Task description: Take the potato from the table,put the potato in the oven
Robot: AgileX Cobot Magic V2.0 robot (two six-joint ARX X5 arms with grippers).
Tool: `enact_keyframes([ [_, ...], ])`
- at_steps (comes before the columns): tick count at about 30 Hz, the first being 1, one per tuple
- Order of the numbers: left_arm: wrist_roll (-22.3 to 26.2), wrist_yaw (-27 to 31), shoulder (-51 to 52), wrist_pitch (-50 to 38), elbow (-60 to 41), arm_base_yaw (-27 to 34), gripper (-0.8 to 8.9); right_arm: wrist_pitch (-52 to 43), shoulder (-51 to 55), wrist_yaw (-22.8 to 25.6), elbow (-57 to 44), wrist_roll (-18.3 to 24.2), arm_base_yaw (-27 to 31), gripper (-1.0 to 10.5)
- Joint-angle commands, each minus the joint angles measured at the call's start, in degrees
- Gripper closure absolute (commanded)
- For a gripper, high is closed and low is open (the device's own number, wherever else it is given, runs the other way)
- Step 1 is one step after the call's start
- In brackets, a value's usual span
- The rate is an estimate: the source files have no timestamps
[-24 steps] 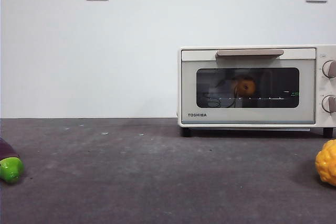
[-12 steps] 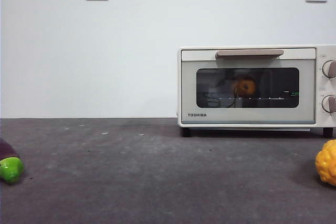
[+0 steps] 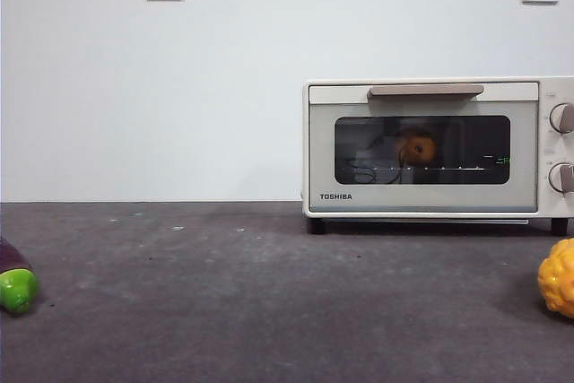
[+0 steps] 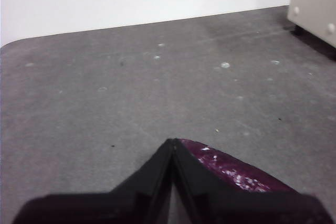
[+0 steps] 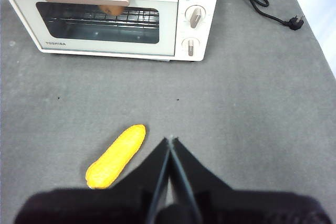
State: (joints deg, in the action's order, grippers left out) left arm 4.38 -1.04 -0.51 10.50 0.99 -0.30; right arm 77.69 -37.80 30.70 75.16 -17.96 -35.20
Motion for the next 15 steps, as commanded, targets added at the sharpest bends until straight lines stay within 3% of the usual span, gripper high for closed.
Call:
enact_keyframes([
  [1, 0.2, 0.0, 0.3, -0.4, -0.6, 0.9, 8.17, 1.2, 0.0, 0.3, 0.0, 0.4, 0.0, 9.4],
  [7, 0.0, 0.6, 0.3, -0.4, -0.6, 1.2, 8.17, 1.2, 0.0, 0.2, 0.0, 0.4, -0.1, 9.4],
  [15, -5.0, 1.2, 0.3, -0.4, -0.6, 1.2, 8.17, 1.2, 0.0, 0.2, 0.0, 0.4, 0.0, 9.4],
])
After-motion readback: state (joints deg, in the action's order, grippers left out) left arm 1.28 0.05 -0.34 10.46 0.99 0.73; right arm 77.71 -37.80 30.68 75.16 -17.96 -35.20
